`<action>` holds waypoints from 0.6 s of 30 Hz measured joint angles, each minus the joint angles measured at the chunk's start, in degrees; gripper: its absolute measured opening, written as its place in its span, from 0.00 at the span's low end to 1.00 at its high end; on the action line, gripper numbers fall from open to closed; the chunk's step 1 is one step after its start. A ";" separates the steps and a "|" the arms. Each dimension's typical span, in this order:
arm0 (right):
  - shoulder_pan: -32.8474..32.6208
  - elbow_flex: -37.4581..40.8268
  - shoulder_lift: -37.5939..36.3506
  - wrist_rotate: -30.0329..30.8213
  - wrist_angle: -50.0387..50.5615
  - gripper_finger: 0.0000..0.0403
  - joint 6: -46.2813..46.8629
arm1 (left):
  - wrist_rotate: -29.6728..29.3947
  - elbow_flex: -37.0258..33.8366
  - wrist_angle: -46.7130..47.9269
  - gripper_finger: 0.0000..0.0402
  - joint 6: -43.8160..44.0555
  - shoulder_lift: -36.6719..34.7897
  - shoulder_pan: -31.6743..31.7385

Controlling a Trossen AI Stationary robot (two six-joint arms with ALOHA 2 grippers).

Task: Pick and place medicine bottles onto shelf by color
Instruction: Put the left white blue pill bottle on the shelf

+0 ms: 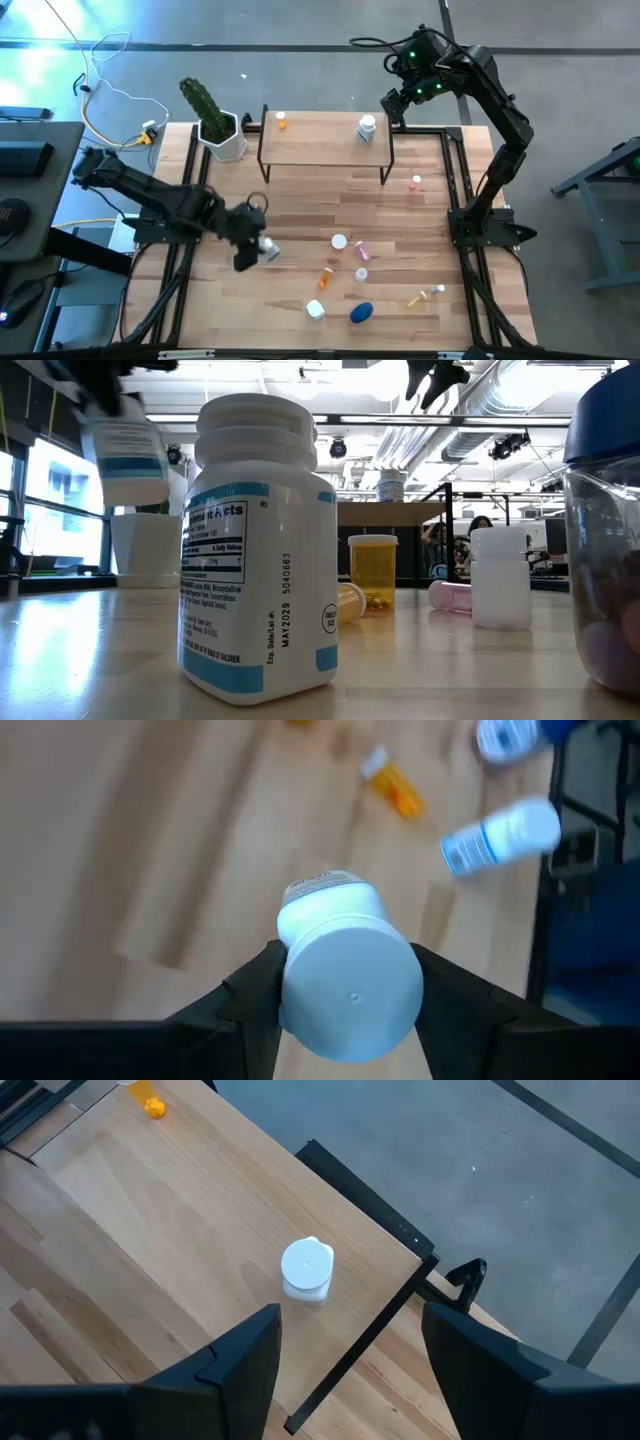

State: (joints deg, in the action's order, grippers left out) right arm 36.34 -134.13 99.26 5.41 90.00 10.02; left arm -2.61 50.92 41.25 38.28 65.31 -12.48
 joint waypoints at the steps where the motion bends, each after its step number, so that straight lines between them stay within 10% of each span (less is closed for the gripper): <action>1: 0.00 0.00 0.00 0.00 0.00 0.58 0.00 | 0.00 0.42 0.12 0.43 -1.62 -0.48 1.95; 18: 0.00 0.00 0.00 0.02 -0.04 0.58 -3.18 | -1.26 16.31 9.34 0.43 -27.73 -1.31 34.08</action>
State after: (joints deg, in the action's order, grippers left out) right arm 36.34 -134.13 99.26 5.43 89.96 6.85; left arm -3.87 67.23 50.59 10.55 64.00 21.60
